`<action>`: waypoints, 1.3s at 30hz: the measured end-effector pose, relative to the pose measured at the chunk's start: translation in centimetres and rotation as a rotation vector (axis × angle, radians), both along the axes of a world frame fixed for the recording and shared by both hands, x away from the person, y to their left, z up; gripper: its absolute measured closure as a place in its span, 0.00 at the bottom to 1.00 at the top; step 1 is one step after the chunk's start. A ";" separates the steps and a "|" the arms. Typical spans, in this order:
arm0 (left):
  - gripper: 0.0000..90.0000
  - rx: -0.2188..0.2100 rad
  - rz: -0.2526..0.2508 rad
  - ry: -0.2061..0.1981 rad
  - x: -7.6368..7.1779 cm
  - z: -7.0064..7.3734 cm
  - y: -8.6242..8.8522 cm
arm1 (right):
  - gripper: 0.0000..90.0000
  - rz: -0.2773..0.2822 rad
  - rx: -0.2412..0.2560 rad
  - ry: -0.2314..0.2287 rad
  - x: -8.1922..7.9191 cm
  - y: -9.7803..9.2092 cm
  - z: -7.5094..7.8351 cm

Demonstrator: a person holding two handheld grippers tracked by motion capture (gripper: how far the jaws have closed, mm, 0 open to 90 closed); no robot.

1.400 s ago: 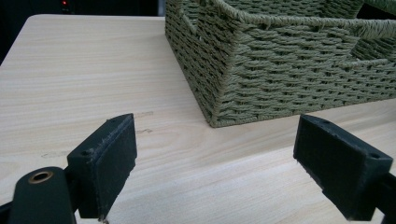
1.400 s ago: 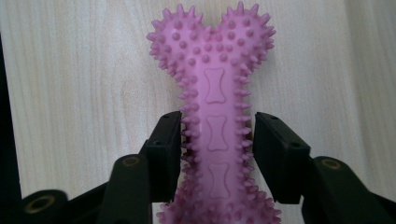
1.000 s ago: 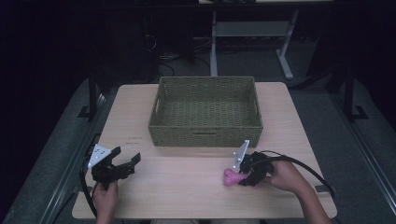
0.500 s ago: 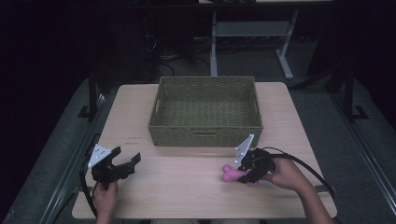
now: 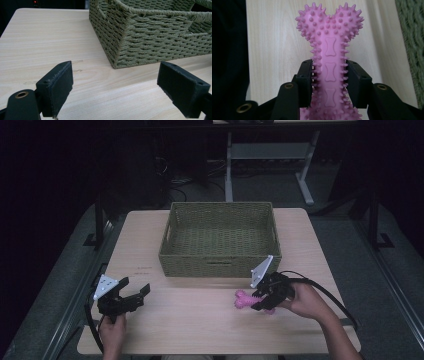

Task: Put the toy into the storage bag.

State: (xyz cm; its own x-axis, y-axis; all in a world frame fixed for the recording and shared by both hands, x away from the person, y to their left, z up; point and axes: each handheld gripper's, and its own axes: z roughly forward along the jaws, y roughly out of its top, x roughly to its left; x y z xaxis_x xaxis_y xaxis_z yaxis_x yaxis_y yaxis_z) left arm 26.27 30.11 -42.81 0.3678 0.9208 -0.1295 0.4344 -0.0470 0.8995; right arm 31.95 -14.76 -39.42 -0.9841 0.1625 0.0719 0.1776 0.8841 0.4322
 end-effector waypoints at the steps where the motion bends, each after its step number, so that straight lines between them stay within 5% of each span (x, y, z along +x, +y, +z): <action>1: 0.14 0.001 -0.001 0.000 0.0 0.0 0.0 | 0.65 0.000 0.000 0.000 0.0 0.0 0.0; 9: 0.14 0.000 -0.003 -0.001 0.0 0.0 -0.1 | 0.65 0.010 0.041 -0.003 0.7 0.2 2.0; 39: 0.14 -0.004 -0.006 0.001 0.2 -0.1 -0.2 | 0.65 0.025 0.052 0.005 3.6 1.7 6.1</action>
State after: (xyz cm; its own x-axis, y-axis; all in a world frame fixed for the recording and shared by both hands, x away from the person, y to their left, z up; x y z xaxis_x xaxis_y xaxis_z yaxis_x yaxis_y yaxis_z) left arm 26.42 29.94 -42.87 0.3729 0.9182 -0.1333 0.4348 -0.0460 0.8994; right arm 35.57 -13.09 -33.32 -0.9874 0.1340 0.0848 0.1582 0.8649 0.4764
